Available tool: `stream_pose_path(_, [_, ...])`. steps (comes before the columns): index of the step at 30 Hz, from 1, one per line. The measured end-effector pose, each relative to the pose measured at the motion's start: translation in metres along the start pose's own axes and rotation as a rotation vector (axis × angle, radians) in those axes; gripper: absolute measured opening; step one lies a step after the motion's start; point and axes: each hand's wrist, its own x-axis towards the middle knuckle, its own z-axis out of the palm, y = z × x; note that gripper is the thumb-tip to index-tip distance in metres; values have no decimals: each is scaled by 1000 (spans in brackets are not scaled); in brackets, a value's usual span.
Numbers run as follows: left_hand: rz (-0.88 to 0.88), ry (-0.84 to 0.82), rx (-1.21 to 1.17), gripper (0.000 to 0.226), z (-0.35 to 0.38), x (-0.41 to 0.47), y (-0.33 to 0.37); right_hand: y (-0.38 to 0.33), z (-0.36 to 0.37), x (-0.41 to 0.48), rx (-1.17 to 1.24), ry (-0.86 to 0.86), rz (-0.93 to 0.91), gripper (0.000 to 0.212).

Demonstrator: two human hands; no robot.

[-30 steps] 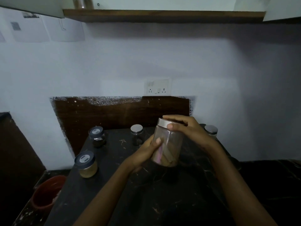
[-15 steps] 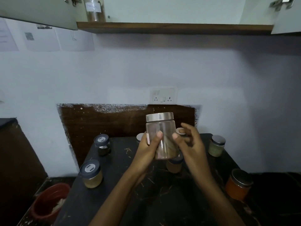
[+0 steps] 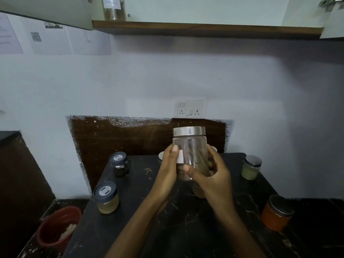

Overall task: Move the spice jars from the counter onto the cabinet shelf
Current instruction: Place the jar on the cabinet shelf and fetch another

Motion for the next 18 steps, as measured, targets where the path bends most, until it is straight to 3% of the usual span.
stream_pose_path(2, [-48,-23,-24,47,-1,0,1,-4,-1,-1,59,-7,29,79])
stream_pose_path(6, [-155,-69,-102,68,-1,1,2,-8,-2,-3,189,-31,80,71])
stream_pose_path(11, [-175,-85,-164,57,2,1,4,-8,-5,-4,337,-54,141,57])
stream_pose_path(18, [-140,-33,-165,51,6,-2,8,-9,-10,-5,275,-126,137,68])
